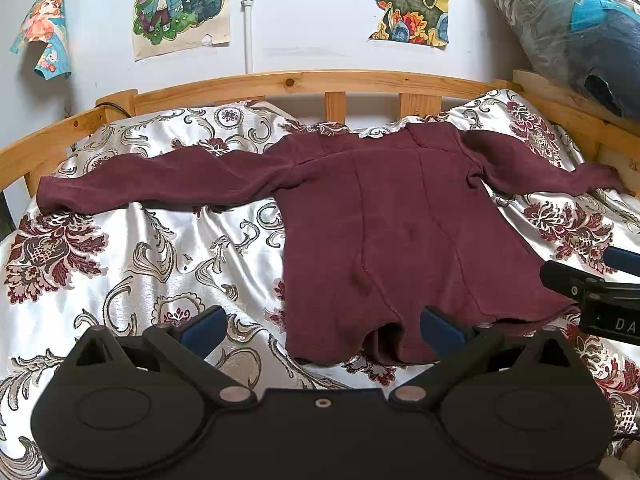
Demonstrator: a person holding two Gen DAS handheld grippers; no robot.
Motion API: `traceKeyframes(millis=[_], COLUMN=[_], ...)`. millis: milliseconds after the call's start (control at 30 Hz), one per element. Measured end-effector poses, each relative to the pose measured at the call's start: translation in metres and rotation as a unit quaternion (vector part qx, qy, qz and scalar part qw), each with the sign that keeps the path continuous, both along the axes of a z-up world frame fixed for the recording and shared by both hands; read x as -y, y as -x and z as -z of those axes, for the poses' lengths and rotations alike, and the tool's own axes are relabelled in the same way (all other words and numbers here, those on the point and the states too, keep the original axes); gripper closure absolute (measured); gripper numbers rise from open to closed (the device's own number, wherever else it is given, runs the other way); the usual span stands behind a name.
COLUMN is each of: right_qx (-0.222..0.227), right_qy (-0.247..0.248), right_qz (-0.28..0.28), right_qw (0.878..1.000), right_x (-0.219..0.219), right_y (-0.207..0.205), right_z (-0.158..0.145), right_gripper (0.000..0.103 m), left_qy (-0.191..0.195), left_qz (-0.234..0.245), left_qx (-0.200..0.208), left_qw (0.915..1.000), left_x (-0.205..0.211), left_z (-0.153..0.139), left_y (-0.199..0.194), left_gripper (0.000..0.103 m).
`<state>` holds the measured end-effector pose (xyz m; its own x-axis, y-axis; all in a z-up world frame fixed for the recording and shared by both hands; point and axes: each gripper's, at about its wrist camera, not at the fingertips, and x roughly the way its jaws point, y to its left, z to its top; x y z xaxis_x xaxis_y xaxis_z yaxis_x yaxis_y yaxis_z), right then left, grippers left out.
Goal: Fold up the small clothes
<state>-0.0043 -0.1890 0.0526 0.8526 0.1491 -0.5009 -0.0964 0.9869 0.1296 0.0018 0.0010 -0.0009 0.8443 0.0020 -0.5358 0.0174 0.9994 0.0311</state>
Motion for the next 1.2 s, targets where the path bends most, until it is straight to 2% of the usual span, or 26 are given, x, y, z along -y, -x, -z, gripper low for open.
traceKeyframes(millis=[1000,1200], right_qx=[-0.001,-0.012], right_qy=[-0.001,-0.016], right_qz=[0.001,0.013], right_qw=[1.0,1.0], right_x=[0.0,0.007], right_y=[0.0,-0.006], right_z=[0.0,-0.003], right_gripper=[0.0,0.0], left_qy=[-0.002,-0.01], left_qz=[0.0,-0.006], left_qx=[-0.002,-0.022], left_qw=[1.0,0.9997], left_x=[0.0,-0.002], left_z=[0.0,-0.002], left_y=[0.0,-0.013], left_gripper=[0.001,0.001])
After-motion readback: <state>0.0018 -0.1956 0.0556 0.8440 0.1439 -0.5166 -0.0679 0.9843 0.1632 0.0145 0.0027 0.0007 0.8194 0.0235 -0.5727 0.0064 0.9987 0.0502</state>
